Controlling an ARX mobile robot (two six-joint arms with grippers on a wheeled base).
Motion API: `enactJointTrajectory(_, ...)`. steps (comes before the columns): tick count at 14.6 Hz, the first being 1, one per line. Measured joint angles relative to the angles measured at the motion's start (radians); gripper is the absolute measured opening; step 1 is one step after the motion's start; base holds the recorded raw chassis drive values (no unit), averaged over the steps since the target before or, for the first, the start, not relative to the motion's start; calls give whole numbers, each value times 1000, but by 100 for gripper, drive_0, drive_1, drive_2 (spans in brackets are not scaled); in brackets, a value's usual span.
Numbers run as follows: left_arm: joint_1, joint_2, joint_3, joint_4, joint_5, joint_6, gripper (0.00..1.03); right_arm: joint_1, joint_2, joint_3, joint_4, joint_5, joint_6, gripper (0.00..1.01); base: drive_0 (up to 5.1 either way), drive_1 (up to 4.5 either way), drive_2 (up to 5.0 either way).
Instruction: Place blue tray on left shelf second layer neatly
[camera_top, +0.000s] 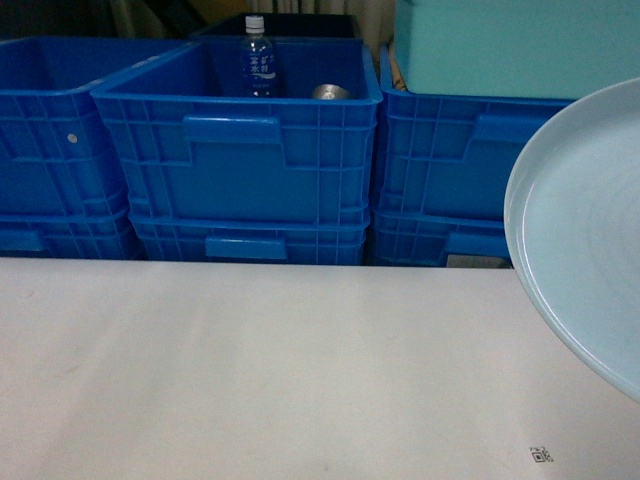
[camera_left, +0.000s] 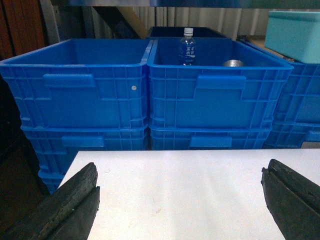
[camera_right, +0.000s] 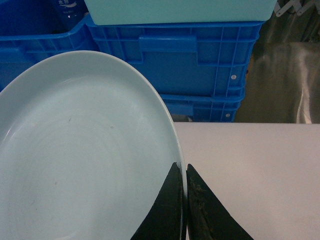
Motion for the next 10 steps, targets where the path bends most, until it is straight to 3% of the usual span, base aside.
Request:
enactJointTrajectory(3, 0, 0, 0, 0, 0, 0, 98, 0, -16, -3, -1, 3, -13, 2, 0, 0, 0)
enactJointTrajectory(6, 0, 0, 0, 0, 0, 0, 98, 16, -58, -7, -14, 29, -59, 2, 0, 0, 0)
enactJointTrajectory(10, 0, 0, 0, 0, 0, 0, 98, 19, -58, -7, -15, 30, -71, 2, 0, 0, 0)
